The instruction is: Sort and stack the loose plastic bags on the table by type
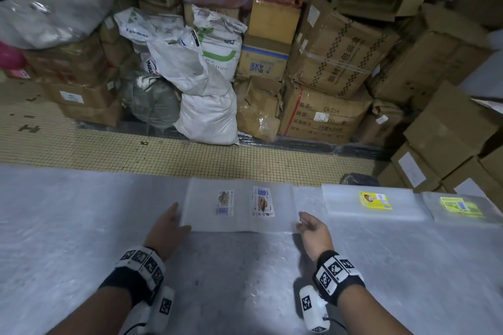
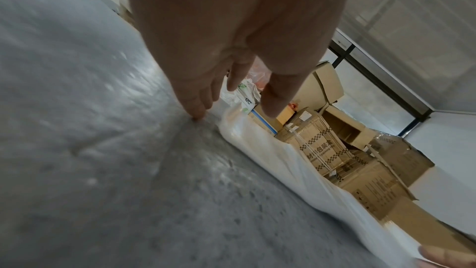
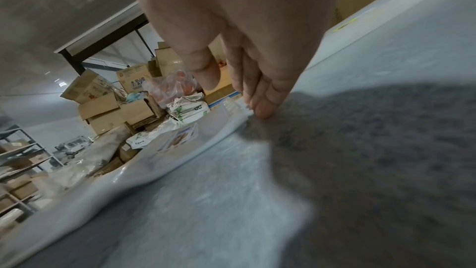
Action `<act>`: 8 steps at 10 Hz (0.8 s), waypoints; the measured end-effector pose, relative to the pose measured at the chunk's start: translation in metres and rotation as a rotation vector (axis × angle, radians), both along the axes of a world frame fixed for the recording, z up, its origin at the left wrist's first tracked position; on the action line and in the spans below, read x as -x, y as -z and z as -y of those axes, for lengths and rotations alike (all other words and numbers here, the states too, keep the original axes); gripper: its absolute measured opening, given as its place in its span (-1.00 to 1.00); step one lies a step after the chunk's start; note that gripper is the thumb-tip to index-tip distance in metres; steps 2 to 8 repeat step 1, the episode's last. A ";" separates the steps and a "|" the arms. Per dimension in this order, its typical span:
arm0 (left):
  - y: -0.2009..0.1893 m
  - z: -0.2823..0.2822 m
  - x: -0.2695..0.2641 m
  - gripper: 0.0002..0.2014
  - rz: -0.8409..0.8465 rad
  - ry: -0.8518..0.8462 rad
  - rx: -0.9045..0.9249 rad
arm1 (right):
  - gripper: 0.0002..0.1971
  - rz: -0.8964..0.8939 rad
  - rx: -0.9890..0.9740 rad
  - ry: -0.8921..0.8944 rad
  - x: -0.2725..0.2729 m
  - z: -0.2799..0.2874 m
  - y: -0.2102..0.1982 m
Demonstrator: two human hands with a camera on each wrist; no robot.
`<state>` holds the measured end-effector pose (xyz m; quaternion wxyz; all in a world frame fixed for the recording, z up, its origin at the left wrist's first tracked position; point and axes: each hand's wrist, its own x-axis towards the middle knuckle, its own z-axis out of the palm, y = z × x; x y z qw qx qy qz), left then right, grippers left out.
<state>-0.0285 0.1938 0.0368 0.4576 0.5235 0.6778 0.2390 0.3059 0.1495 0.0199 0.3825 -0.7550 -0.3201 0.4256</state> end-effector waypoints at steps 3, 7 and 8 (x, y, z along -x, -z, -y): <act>0.002 0.012 0.014 -0.31 0.003 0.022 0.006 | -0.60 0.006 -0.019 0.006 0.000 0.017 0.003; 0.002 0.012 0.014 -0.31 0.003 0.022 0.006 | -0.60 0.006 -0.019 0.006 0.000 0.017 0.003; 0.002 0.012 0.014 -0.31 0.003 0.022 0.006 | -0.60 0.006 -0.019 0.006 0.000 0.017 0.003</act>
